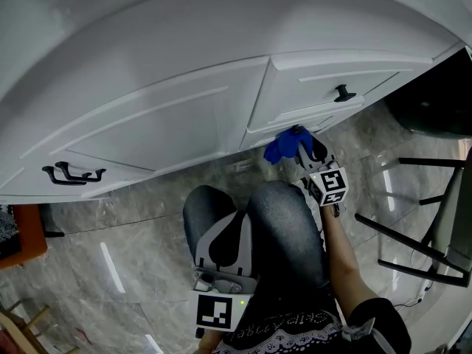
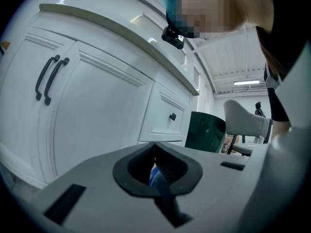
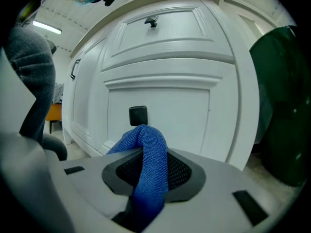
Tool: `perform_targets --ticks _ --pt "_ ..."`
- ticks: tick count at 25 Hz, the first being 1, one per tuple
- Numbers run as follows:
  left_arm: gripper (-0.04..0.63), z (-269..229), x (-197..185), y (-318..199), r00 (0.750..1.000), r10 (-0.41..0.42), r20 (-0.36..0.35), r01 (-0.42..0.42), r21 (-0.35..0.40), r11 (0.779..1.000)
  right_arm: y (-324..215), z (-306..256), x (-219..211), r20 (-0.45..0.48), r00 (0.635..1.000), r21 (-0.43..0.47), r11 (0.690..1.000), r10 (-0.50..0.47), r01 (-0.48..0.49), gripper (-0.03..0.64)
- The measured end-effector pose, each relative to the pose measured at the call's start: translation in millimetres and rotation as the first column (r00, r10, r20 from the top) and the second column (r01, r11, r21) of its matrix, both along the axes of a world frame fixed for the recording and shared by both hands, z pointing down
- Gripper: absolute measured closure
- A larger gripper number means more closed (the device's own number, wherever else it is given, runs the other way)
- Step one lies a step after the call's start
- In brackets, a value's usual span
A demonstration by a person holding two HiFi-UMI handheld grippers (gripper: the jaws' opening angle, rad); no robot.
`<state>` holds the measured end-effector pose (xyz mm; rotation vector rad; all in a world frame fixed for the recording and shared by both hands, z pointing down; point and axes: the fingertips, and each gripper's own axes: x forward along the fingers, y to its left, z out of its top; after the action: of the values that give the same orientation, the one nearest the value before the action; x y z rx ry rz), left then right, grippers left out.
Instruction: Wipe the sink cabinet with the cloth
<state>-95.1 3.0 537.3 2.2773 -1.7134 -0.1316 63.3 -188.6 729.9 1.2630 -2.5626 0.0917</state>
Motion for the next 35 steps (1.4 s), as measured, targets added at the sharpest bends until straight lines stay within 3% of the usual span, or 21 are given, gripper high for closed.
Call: perform_targets --ticks 7,16,23,29,35 --pt "0.591 0.3 2.1 -2.0 1.000 0.002 0.008 -0.002 -0.002 1.000 -15.2 1.9 41.5 -0.023 0.995 0.003 0.995 0.102 -0.102 0.503" --pt "0.591 1.1 6.8 -4.6 1.000 0.013 0.001 -0.013 -0.003 1.000 -33.5 5.2 111.3 -0.004 0.952 -0.032 0.951 0.306 -0.306 0.503" --pt "0.591 0.6 6.6 -6.3 1.000 0.020 -0.002 -0.020 0.002 1.000 -35.4 7.1 111.5 -0.016 0.952 -0.039 0.951 0.306 -0.306 0.503" --pt "0.591 2.4 -1.1 -5.5 1.000 -0.002 0.008 0.002 -0.010 1.000 -44.6 9.7 135.6 0.000 0.924 -0.062 0.922 0.384 -0.383 0.503" --pt "0.591 8.4 0.4 -10.2 1.000 -0.002 -0.002 0.001 -0.025 1.000 -48.3 7.7 135.6 0.013 0.925 -0.049 0.925 0.379 -0.378 0.503"
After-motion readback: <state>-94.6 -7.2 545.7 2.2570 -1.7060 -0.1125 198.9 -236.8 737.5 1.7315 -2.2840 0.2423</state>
